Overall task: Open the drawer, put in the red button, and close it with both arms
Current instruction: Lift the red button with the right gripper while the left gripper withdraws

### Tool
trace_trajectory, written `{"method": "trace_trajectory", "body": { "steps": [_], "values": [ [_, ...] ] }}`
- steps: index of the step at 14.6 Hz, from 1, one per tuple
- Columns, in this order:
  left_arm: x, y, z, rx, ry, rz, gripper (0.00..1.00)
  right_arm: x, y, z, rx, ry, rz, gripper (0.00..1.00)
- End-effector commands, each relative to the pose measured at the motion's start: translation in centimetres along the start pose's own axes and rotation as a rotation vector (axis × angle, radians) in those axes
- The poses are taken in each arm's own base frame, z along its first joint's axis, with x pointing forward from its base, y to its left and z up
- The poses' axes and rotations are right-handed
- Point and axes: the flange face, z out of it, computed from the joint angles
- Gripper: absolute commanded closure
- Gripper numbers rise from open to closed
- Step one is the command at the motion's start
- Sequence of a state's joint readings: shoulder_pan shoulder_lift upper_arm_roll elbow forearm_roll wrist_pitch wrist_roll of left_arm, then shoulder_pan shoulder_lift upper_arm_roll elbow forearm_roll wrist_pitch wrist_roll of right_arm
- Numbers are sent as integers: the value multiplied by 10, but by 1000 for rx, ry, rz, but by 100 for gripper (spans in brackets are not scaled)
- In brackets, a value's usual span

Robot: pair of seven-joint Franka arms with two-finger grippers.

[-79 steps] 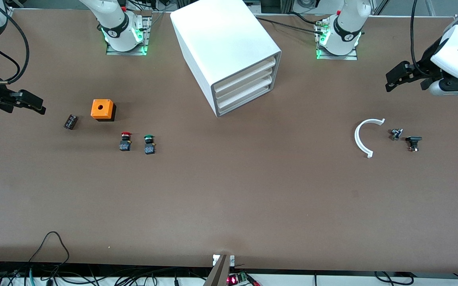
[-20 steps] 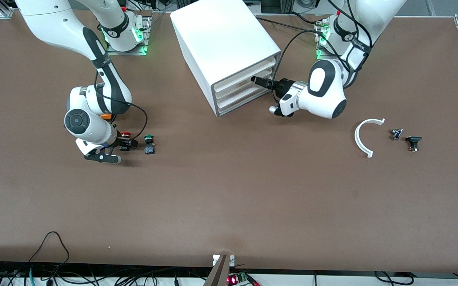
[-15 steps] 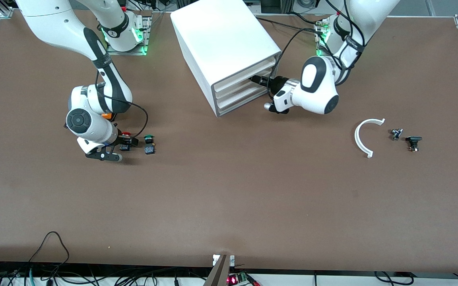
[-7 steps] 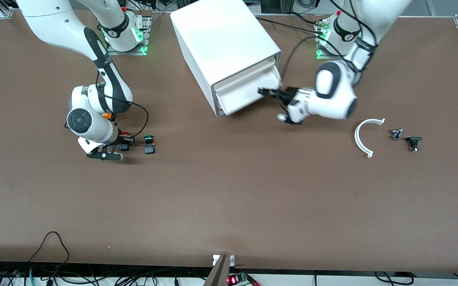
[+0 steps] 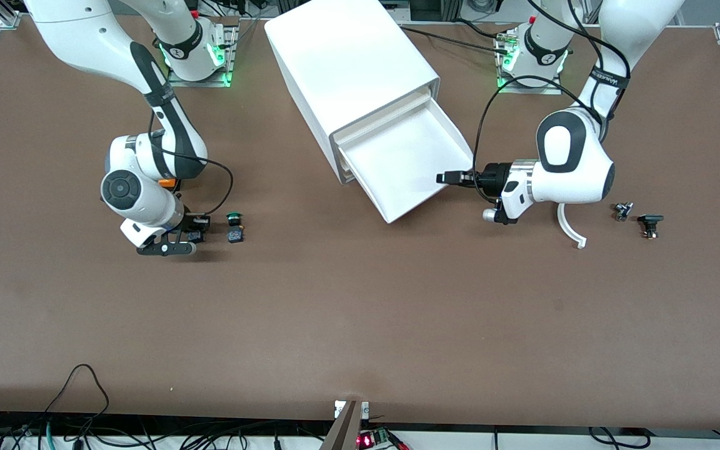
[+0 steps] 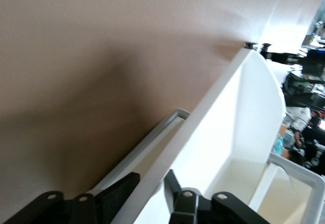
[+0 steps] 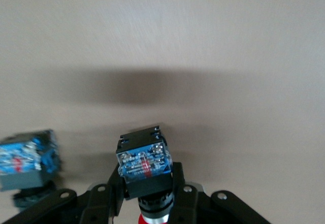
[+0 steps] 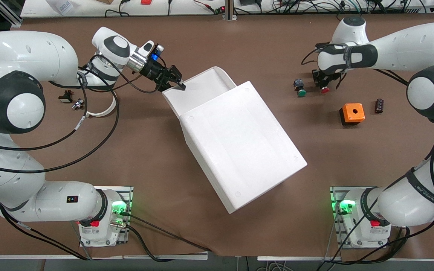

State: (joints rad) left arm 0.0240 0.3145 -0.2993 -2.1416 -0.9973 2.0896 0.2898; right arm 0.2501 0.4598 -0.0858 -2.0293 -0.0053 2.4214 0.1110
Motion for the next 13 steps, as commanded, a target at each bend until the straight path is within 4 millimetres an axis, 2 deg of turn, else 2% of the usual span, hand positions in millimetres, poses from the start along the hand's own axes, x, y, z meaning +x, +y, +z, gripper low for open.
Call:
{"method": "trace_trajectory", "body": {
  "steps": [1, 3, 5, 7, 8, 10, 11, 12, 13],
  "values": [
    [6, 5, -19, 33, 56, -11, 0, 20, -4, -47, 6, 20, -45, 74],
    [6, 10, -29, 33, 76, 15, 0, 33, -6, -75, 9, 28, -57, 74],
    [10, 12, -48, 29, 112, 18, 0, 41, -8, -108, 15, 56, -92, 74],
    [16, 15, -82, 67, 174, 50, 0, 48, -27, -139, 30, 108, -162, 74],
    [16, 25, -99, 111, 227, 90, 0, 51, -35, -153, 36, 135, -184, 74],
    [15, 44, -153, 174, 343, 156, 0, 57, -62, -185, 55, 188, -265, 74],
    [16, 50, -166, 201, 364, 179, 0, 58, -80, -200, 66, 205, -324, 74],
    [17, 45, -177, 219, 393, 183, 0, 58, -98, -217, 78, 219, -368, 74],
    [15, 41, -197, 224, 423, 175, 0, 57, -117, -231, 94, 238, -396, 74]
  ]
}}
